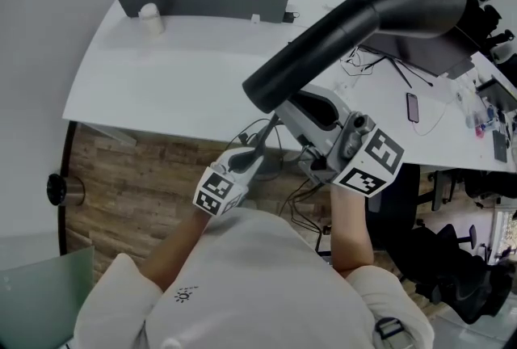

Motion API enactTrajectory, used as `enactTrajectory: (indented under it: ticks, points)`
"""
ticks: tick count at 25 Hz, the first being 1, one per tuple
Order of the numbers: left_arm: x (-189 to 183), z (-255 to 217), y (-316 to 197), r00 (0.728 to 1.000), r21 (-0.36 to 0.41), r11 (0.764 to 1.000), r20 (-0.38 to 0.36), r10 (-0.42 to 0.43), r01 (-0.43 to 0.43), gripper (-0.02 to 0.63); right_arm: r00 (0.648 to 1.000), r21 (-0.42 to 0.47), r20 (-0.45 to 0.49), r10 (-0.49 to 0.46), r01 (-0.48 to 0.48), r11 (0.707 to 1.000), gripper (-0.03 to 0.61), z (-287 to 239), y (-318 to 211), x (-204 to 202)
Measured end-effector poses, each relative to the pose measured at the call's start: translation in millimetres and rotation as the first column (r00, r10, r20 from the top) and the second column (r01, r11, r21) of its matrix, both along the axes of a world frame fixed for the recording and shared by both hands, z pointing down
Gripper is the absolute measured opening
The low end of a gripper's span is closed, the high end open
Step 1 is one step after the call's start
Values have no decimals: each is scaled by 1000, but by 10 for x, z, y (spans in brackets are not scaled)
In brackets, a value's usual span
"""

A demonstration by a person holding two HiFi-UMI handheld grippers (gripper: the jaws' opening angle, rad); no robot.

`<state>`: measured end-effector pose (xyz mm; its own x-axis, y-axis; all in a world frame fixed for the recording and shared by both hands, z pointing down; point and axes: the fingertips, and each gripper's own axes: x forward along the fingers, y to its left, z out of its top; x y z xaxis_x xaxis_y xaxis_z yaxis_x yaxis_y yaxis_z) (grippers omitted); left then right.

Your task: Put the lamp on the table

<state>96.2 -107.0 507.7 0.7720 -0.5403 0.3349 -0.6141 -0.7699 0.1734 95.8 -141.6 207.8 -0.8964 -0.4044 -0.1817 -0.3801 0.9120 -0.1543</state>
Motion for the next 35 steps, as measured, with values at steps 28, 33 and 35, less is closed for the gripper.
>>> enactTrajectory:
  ticks: [28,33,35]
  points:
    - [-258,65,-1498,988,-27,988,5,152,-152,43,989,-33,-19,148,-149,988,46,77,-1547,-198]
    - [-389,123,-1759,979,-36,979,6,202,-202,46,979,-47,-30,200,-201,978,46,127,-1783,-279]
    - [-454,188,-1961,974,-36,973,12,227,-226,46,974,-53,-38,223,-224,973,46,162,-1979,-326]
